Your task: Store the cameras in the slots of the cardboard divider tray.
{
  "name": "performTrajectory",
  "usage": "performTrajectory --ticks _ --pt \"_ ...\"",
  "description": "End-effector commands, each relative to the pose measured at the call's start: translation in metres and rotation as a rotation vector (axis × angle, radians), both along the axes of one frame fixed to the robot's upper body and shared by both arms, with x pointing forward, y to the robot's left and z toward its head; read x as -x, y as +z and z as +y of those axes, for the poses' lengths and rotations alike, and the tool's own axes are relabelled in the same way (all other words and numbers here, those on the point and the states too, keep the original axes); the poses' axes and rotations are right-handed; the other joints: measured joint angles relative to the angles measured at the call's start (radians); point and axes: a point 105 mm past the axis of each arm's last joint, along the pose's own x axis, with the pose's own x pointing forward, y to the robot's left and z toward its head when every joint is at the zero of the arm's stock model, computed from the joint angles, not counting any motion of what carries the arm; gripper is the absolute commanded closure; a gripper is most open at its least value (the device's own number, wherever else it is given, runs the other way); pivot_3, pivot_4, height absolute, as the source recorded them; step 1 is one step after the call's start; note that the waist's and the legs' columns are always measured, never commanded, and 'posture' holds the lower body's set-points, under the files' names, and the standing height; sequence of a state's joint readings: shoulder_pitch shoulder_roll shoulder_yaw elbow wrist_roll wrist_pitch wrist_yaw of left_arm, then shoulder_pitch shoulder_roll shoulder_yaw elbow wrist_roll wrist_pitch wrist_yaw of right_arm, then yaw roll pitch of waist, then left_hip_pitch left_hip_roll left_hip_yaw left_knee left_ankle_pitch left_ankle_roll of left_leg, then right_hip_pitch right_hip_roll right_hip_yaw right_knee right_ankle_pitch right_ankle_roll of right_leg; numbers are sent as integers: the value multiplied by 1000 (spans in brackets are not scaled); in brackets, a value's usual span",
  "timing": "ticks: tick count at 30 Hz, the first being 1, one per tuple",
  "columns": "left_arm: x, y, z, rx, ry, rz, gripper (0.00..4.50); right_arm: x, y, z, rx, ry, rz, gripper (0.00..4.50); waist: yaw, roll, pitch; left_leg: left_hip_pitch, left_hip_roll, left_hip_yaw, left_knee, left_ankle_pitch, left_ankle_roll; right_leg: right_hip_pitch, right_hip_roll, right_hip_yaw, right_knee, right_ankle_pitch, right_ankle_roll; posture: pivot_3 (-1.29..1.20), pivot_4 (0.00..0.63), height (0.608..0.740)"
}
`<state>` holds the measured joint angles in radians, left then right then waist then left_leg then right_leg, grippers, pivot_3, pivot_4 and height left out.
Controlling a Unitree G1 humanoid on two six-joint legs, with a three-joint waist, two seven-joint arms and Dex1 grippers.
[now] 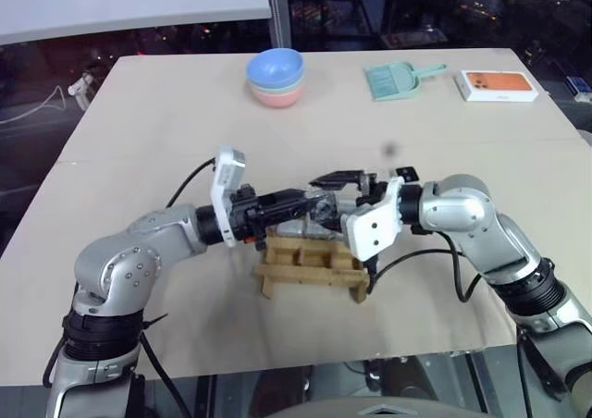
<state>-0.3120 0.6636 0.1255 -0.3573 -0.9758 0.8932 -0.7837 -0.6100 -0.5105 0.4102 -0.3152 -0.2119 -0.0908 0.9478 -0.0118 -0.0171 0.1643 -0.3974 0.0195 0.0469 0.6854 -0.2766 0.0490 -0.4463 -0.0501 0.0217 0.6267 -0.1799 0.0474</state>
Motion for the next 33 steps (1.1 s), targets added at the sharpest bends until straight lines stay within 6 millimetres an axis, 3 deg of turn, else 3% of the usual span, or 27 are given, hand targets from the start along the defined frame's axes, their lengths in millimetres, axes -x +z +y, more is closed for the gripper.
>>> performTrajectory --ticks 1,5,10,15,18,21,24,26,33 --pt "4 12 0 8 -29 -51 3861 0 19 -13 -97 -63 91 76 1 0 0 0 0 0 0 0 0 0 0 0 0 0 0 0 150 740" --pt "6 21 7 -20 -40 -133 3861 6 28 -53 -169 -168 367 76 9 -1 0 -1 0 0 0 -1 1 0 0 -1 0 0 0 0 150 740" --pt "16 30 19 -85 -99 -228 3861 36 48 -107 -263 -243 718 76 10 -1 1 -1 1 0 0 -1 3 0 -2 -1 -1 -1 -1 0 150 740" --pt "14 32 31 -139 -101 -312 3861 68 33 -144 -402 -310 944 76 14 -1 0 0 1 0 -1 -2 3 2 -1 -3 -2 -1 -1 0 150 740" --pt "15 34 32 -99 -108 -334 3861 100 16 -160 -409 -265 990 76 24 -1 0 0 0 1 -1 -2 3 3 0 -3 -3 -2 -1 0 150 740" --pt "20 29 30 -88 -132 -337 3861 114 -3 -175 -431 -319 1081 76 24 -2 0 1 1 1 0 -2 3 4 -1 -3 -3 -4 3 0 150 740" --pt "28 17 28 -103 -172 -355 3861 119 -17 -190 -484 -317 1016 76 18 -4 -1 4 2 0 0 -2 3 5 0 -1 -3 -4 4 0 150 740" --pt "30 12 29 -110 -177 -355 3861 122 -29 -197 -431 -342 1008 76 18 -4 -1 6 2 0 0 -2 3 7 0 -1 -2 -4 4 0 150 740" --pt "33 2 29 -105 -167 -359 3861 119 -24 -201 -427 -271 914 76 21 -4 -1 8 3 0 0 -2 3 7 0 0 -1 -4 4 0 150 740"
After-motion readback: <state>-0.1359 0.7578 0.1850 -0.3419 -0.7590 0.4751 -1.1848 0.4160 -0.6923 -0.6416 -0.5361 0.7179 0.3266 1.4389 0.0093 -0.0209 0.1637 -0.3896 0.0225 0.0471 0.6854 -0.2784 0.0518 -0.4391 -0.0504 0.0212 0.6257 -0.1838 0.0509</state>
